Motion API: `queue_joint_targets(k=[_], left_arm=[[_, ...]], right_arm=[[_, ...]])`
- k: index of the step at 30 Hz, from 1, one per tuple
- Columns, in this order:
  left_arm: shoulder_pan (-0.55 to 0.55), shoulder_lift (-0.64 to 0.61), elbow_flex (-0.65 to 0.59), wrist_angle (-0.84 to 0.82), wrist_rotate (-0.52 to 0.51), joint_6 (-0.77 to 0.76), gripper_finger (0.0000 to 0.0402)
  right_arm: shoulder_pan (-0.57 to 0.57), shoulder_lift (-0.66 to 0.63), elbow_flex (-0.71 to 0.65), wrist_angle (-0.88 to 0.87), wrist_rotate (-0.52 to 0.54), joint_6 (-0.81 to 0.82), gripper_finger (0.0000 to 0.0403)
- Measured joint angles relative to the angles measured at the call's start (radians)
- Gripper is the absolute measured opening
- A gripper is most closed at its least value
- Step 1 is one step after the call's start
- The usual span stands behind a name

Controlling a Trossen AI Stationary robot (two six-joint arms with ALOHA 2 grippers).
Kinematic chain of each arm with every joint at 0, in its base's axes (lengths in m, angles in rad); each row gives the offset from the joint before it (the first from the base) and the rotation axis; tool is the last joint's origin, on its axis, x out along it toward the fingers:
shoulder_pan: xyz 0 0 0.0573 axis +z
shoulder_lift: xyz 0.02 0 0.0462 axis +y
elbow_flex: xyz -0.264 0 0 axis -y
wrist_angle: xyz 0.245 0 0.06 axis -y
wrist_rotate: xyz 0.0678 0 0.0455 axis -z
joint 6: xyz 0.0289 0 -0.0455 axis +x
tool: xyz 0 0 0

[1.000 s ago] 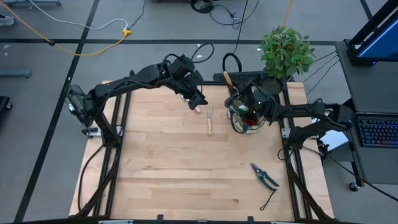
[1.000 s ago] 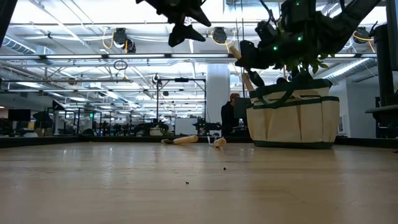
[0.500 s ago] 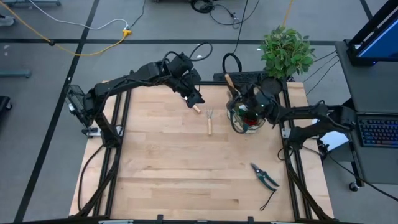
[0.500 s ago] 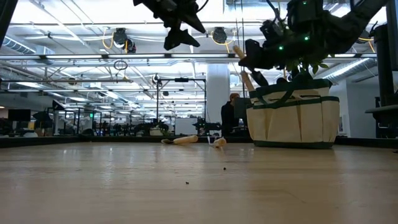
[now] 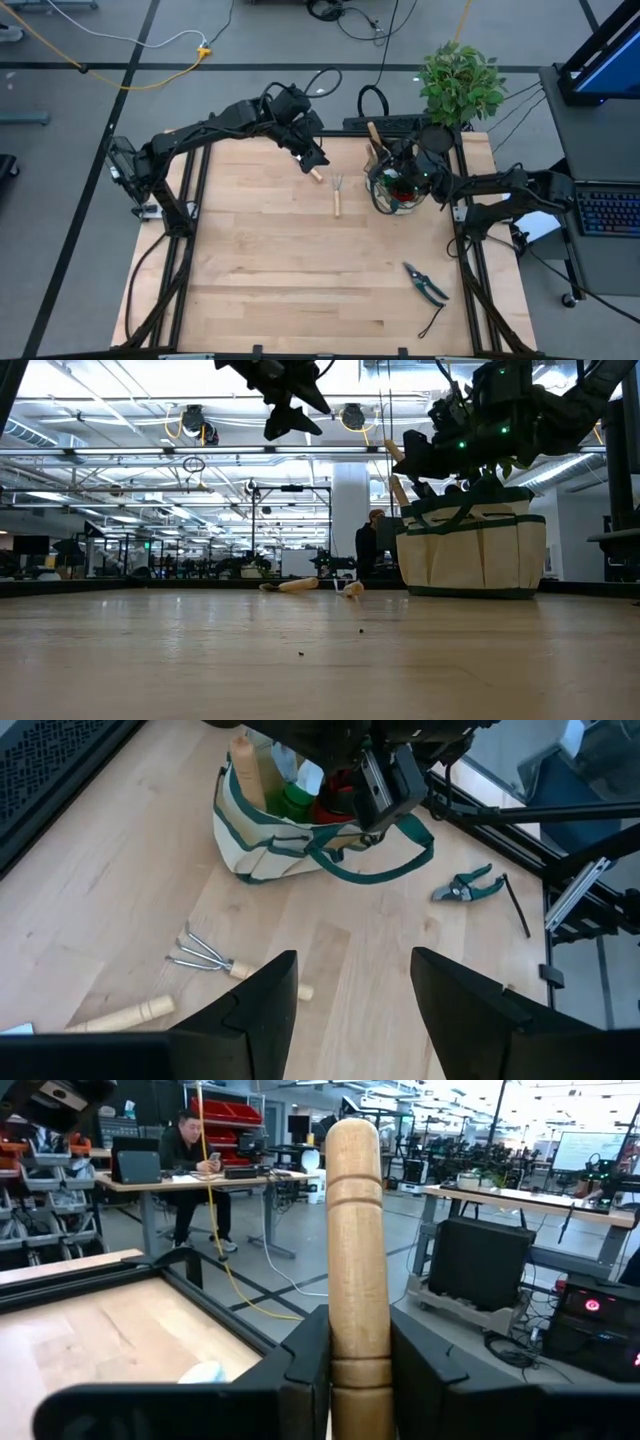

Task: Pick & Place Garden tools in Gardening bag
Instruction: Put the bottom brown trowel into the gardening bag, then put the brown trowel into the gardening bag

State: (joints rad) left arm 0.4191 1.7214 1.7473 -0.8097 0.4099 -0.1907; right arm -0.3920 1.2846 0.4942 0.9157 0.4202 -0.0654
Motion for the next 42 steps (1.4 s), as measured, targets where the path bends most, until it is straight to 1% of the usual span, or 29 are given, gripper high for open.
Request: queue_joint_targets(k=[9, 16, 26, 31, 33, 36, 38, 42], left_arm=[[-0.003, 0.0, 0.0, 0.0, 0.0, -0.004, 0.02], [-0.009, 0.0, 0.0, 0.0, 0.0, -0.006, 0.02], [-0.029, 0.0, 0.0, 0.0, -0.001, -0.002, 0.02], [-0.029, 0.0, 0.0, -0.01, -0.005, 0.012, 0.02], [-0.029, 0.0, 0.001, -0.048, -0.035, 0.027, 0.02], [-0.029, 0.0, -0.012, -0.119, -0.12, 0.036, 0.02], [-0.028, 0.0, -0.04, -0.148, -0.165, 0.033, 0.02], [-0.021, 0.0, -0.121, -0.149, -0.216, 0.007, 0.02]], right_arm=[[-0.001, 0.0, 0.0, -0.009, -0.002, -0.002, 0.0077], [-0.001, 0.0, 0.0, -0.02, -0.003, -0.001, 0.0098], [-0.001, 0.0, 0.0, -0.019, -0.006, 0.001, 0.0141], [-0.001, 0.0, 0.0, -0.009, -0.006, 0.001, 0.0153], [0.001, -0.005, 0.0, -0.002, -0.006, 0.0, 0.0155], [0.014, -0.029, 0.0, 0.001, -0.006, 0.0, 0.0154], [0.025, -0.054, 0.0, -0.001, -0.006, -0.001, 0.0154], [0.058, -0.115, 0.0, -0.001, -0.006, -0.001, 0.0156]])
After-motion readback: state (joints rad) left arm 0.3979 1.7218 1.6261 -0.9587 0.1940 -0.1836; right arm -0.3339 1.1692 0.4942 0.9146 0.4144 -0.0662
